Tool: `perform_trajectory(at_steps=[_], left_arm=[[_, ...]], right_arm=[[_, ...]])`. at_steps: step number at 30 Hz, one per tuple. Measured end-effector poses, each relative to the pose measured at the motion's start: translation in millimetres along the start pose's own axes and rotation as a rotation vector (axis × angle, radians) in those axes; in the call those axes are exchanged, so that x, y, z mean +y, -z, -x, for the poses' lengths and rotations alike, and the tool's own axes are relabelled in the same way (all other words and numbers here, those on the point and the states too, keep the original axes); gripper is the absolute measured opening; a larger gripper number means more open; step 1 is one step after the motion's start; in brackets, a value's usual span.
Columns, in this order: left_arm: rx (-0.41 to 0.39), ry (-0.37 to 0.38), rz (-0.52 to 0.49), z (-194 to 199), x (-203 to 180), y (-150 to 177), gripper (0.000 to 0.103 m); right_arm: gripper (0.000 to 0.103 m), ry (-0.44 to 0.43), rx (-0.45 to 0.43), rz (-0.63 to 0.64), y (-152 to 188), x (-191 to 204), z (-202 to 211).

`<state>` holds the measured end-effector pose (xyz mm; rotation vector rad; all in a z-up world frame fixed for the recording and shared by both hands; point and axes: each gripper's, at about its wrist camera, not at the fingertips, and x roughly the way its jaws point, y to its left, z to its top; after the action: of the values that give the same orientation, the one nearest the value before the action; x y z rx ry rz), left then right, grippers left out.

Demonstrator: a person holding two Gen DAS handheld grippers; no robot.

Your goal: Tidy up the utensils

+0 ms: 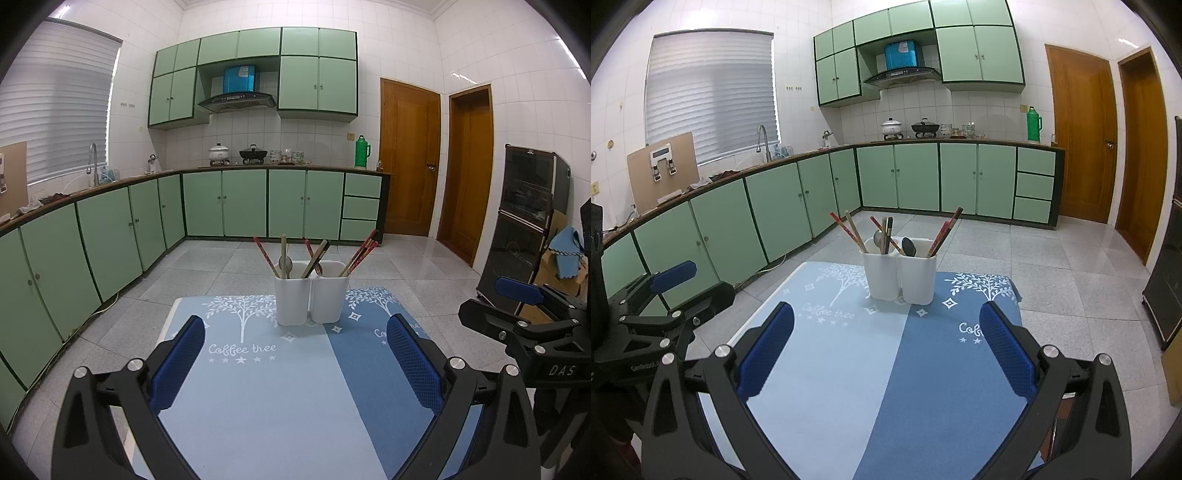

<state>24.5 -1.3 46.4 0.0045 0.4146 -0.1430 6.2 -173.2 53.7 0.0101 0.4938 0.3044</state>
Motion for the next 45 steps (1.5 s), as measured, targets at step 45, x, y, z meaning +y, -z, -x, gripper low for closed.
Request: perform_trajectory(at_steps=[45], left_arm=[[0.007, -0.012, 0.005, -3.9, -0.5, 2.1, 0.097]], right_arm=[[0.097, -0.002, 0.009, 0.000, 1.7, 1.8, -5.6]])
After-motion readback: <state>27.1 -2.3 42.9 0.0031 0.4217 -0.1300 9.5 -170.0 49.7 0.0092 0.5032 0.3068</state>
